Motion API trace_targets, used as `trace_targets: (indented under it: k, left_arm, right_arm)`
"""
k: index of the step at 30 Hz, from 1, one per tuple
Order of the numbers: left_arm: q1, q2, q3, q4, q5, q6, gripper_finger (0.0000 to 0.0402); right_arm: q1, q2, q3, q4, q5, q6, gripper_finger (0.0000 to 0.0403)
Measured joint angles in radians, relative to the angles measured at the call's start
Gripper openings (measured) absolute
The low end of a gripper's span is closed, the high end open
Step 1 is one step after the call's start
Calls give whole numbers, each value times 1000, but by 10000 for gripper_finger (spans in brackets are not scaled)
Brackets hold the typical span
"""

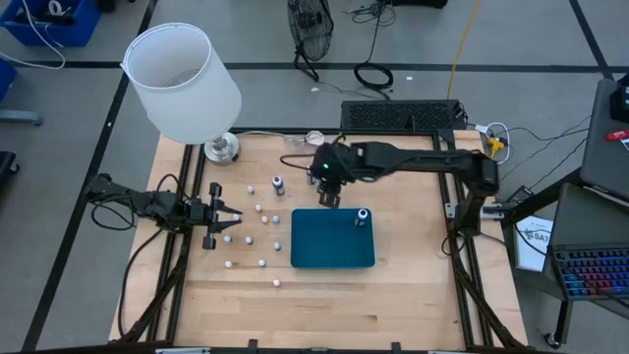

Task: Pick & Place food coloring
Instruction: Put the large green food coloring bottle into the blue bin

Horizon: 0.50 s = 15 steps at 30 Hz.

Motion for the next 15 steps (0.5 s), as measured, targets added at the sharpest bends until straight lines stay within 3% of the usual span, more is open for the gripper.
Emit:
trace_targets:
  k: [11, 15]
  left_arm:
    - [0, 0, 0, -1, 0, 0, 106]
    - [-1, 0, 0, -1, 0, 0, 106]
  right_arm:
    - [290, -144, 1, -90, 3, 154, 130]
    - [391, -130, 1, -203, 103, 199, 130]
